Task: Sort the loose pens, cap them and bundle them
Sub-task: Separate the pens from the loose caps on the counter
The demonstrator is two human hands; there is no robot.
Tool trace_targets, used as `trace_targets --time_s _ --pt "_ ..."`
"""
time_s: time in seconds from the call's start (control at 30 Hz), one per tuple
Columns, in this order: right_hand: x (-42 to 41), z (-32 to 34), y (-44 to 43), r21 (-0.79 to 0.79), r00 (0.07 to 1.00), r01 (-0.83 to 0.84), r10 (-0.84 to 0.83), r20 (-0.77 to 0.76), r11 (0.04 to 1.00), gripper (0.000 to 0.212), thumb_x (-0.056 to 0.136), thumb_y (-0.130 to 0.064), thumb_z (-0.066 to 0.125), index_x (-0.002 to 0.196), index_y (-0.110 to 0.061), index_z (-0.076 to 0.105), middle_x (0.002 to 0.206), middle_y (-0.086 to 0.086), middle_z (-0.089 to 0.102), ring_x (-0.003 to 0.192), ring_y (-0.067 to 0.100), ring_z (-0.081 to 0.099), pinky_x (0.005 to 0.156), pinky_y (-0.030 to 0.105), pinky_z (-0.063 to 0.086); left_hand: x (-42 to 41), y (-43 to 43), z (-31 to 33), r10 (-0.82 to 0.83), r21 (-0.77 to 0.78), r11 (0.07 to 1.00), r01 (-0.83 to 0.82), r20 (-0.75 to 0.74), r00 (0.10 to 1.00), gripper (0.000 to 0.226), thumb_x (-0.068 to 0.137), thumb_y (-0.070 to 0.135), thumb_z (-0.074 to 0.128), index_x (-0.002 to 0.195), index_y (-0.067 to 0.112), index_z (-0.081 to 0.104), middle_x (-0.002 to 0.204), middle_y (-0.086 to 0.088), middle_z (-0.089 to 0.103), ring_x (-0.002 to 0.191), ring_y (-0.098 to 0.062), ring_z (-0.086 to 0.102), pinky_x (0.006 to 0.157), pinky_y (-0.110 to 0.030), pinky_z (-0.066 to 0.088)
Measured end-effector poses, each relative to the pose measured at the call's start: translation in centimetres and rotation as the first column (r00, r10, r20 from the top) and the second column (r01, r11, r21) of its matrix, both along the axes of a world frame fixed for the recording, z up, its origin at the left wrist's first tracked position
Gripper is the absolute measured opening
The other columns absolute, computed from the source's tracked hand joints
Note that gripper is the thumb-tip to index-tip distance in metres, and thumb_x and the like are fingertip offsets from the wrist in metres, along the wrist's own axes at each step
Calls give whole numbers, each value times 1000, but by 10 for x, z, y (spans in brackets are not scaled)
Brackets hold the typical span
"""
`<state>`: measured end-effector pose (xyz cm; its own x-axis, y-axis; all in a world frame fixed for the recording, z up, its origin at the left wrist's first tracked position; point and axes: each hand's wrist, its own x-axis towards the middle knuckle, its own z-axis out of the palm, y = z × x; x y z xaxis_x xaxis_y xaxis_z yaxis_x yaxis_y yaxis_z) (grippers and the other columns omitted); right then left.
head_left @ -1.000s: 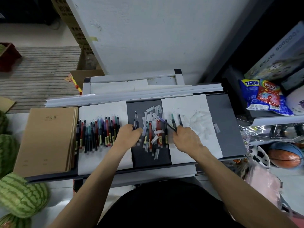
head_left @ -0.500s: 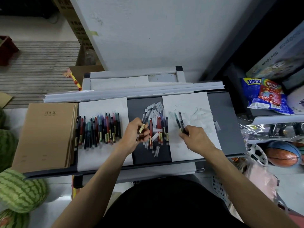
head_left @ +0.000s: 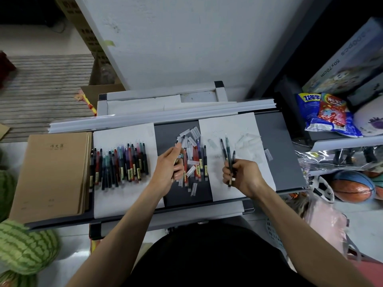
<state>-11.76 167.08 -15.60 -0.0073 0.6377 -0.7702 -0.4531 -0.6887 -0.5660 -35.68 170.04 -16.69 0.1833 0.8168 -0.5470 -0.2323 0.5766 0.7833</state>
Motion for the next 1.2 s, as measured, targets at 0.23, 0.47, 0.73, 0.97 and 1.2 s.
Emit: trace_targets --time_s 0.23,0.47,0.73,0.97,1.2 --pt "2 -4 -2 135 990 130 -122 -66 982 22 91 -21 36 72 -13 44 67 5 36 56 19 26 62 36 25 -6 -9 -9 -34 -29 999 34 -13 999 27 108 29 51 95 13 67 73 -8 60 53 -21 53 47 -29 43" --pt "1 -16 8 188 998 2 -13 56 982 7 77 -14 49 73 -12 45 66 4 39 55 18 29 54 31 27 -5 -9 -21 -33 -127 992 21 -94 995 16 92 23 43 89 14 56 66 -2 53 49 -18 42 44 -25 33" --pt "7 -34 16 -21 852 12 0 523 1000 21 84 -21 55 65 -11 59 50 -3 43 39 13 29 42 26 27 2 -2 -17 -34 -168 986 -6 -235 971 11 93 17 46 84 14 52 61 1 31 46 -13 18 42 -23 14" --pt "-10 -30 60 -138 291 -348 247 924 927 45 85 -53 71 69 -12 62 64 0 62 61 19 63 54 27 46 10 -3 -19 -38 -180 984 -17 -301 953 15 96 15 53 82 15 57 56 3 30 42 -13 20 37 -22 17" --pt "-17 -24 68 -397 -127 -541 395 910 742 16 86 -15 59 76 -16 45 75 4 53 70 28 53 55 29 39 1 -6 -20 -69 -73 997 35 -532 844 20 95 25 58 89 8 65 56 5 43 50 -17 36 55 -32 29"
